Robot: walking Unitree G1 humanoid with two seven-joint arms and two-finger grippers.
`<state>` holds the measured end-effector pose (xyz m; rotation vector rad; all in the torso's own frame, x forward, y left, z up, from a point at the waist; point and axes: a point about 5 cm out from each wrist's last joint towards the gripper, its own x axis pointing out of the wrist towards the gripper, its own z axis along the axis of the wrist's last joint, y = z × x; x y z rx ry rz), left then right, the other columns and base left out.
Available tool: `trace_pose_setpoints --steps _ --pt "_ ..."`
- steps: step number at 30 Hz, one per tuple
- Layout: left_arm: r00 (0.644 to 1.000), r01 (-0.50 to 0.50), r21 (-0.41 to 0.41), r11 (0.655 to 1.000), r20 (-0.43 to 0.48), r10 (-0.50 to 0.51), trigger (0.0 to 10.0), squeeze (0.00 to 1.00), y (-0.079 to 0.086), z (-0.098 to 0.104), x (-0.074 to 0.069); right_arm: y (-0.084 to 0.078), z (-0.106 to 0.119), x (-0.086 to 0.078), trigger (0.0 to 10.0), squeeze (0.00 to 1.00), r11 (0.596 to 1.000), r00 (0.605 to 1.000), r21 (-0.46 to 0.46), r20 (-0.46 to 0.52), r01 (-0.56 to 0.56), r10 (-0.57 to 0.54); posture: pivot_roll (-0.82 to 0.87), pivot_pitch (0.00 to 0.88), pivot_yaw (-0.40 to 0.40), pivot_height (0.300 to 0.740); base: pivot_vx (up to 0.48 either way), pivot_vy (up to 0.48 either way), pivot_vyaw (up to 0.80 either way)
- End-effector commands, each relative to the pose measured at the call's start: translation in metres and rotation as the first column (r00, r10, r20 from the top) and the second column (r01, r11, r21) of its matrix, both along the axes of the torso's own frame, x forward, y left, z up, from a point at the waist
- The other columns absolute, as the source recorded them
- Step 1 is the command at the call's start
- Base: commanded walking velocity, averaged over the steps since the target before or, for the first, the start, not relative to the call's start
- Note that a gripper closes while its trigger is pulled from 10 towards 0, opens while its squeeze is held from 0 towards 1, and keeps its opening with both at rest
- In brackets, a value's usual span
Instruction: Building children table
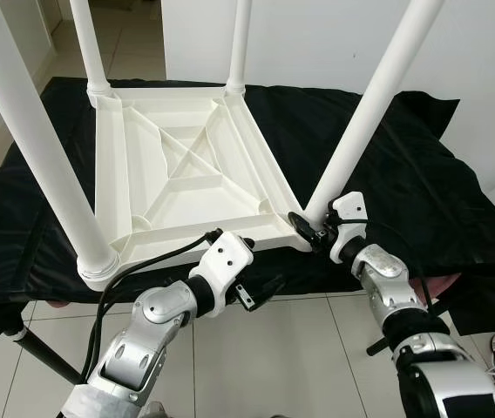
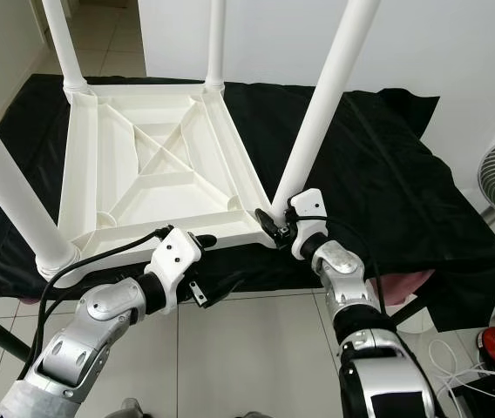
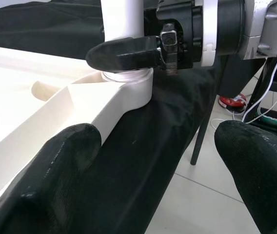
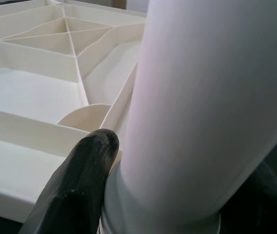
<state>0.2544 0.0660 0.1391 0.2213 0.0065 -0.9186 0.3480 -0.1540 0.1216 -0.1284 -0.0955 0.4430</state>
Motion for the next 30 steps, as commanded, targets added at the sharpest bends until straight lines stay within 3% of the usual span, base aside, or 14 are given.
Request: trace_pose_setpoints --steps 1,5,7,8,9,13,19,22,23,27,30 --pt "0.999 -0.041 0.013 0.999 0.028 0.041 10.0 0.0 0.002 0.0 0.004 0.005 0.009 -0.001 10.0 0.0 0.998 0.997 0.031 0.047 0.053 -0.054 0.04 0.037 -0.106 0.74 0.0 0.0 0.0" --pt "0.998 -0.054 0.025 0.998 0.037 0.053 10.0 0.0 0.007 0.001 0.007 0.017 0.007 -0.011 10.0 0.0 0.993 0.994 0.072 0.048 0.095 -0.099 0.04 0.042 -0.105 0.74 0.0 0.0 0.0" --pt "0.997 -0.063 0.034 0.997 0.041 0.062 10.0 0.0 0.012 0.002 0.009 0.027 0.002 -0.021 10.0 0.0 0.976 0.978 0.078 0.019 0.204 -0.206 0.03 0.046 -0.104 0.74 0.0 0.0 0.0" --pt "0.997 -0.063 0.034 0.997 0.041 0.062 10.0 0.0 0.012 0.002 0.009 0.027 0.002 -0.021 10.0 0.0 0.976 0.978 0.078 0.019 0.204 -0.206 0.03 0.046 -0.104 0.74 0.0 0.0 0.0" --pt "0.997 -0.068 0.042 0.997 0.044 0.066 10.0 0.0 0.014 0.001 0.01 0.031 -0.002 -0.027 10.0 0.0 0.957 0.958 0.058 0.009 0.286 -0.287 0.03 0.047 -0.103 0.74 0.0 0.0 0.0" --pt "0.997 -0.055 0.054 0.997 0.063 0.052 10.0 0.0 0.014 0.004 0.012 0.042 -0.005 -0.032 10.0 0.0 0.929 0.932 0.078 -0.028 0.363 -0.362 0.03 0.049 -0.111 0.74 0.0 0.0 0.0" --pt "0.995 -0.064 0.048 0.997 0.083 0.06 10.0 0.0 0.013 0.009 0.017 0.051 -0.004 -0.037 10.0 0.0 0.924 0.929 0.098 -0.046 0.37 -0.367 0.03 0.042 -0.104 0.74 0.0 0.0 0.0" --pt "0.994 -0.067 0.046 0.997 0.086 0.063 10.0 0.0 0.013 0.009 0.019 0.046 -0.002 -0.037 10.0 0.0 0.923 0.928 0.1 -0.048 0.372 -0.369 0.02 0.038 -0.101 0.74 0.0 0.0 0.0" --pt "0.994 -0.067 0.045 0.997 0.085 0.063 10.0 0.0 0.013 0.009 0.019 0.041 0.001 -0.038 10.0 1.0 0.926 0.931 0.1 -0.044 0.365 -0.363 0.02 0.037 -0.1 0.74 0.0 0.0 0.0" --pt "0.994 -0.068 0.044 0.997 0.084 0.064 10.0 0.0 0.014 0.009 0.018 0.037 0.002 -0.038 10.0 1.0 0.93 0.936 0.104 -0.044 0.351 -0.349 0.02 0.035 -0.1 0.74 0.0 0.0 0.0" --pt "0.994 -0.073 0.043 0.996 0.08 0.069 10.0 0.0 0.015 0.007 0.017 0.024 0.007 -0.036 10.0 1.0 0.962 0.966 0.081 -0.03 0.26 -0.258 0.03 0.028 -0.099 0.74 0.0 0.0 0.0"
